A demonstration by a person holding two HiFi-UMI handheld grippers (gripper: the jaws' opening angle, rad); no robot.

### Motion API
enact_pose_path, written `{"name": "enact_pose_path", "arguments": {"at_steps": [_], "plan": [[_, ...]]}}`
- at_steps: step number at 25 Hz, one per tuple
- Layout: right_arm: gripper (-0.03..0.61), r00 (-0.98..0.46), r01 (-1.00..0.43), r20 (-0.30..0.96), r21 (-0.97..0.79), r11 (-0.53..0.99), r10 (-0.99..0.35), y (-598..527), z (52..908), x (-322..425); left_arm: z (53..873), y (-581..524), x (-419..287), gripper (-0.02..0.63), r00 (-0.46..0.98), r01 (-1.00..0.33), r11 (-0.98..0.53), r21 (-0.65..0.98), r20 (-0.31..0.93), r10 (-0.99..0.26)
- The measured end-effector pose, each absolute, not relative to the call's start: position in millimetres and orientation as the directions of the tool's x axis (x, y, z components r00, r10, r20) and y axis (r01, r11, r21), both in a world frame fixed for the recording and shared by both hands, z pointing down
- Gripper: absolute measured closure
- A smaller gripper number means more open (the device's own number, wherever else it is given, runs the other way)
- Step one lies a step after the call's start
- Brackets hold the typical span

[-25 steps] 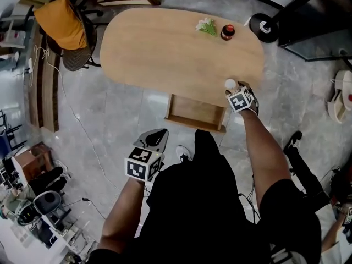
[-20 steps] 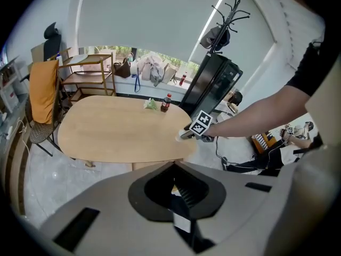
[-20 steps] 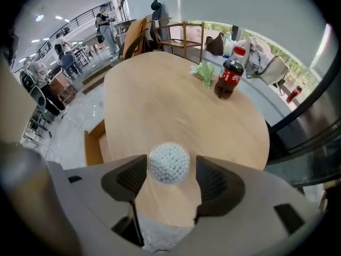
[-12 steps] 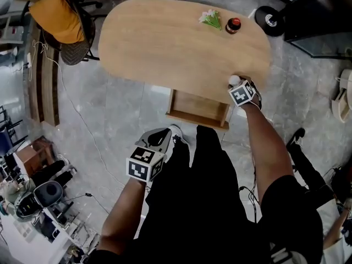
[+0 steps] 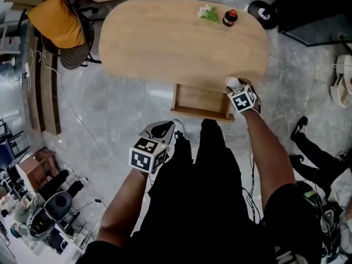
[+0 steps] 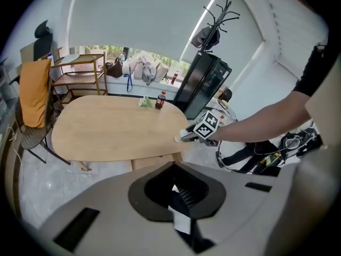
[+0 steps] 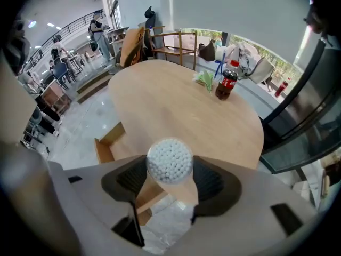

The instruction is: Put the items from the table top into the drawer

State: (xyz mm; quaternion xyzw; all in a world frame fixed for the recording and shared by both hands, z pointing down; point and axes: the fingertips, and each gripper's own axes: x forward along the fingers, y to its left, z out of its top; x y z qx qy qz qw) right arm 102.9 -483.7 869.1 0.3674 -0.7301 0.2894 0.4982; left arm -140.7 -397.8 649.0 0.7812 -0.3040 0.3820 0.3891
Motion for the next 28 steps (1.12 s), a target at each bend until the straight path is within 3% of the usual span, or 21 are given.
{"name": "enact_pose_path", "arguments": {"at_steps": [10,28], "plan": [[0.316,-0.298,-0.788,0.944,-0.157,0.595,-0.145,-374,916,10,672,-360,-175,0.609,0.540,-0.760,-0.508,0.405,0.828,-0.148],[0.314,-0.202,-0.591,0.976,-0.054,0.805,-0.083,-391,1051,-54,695,-321,-235,0.609,0.477,-0.857,-0.332,0.395,0.852,-0.215]]}}
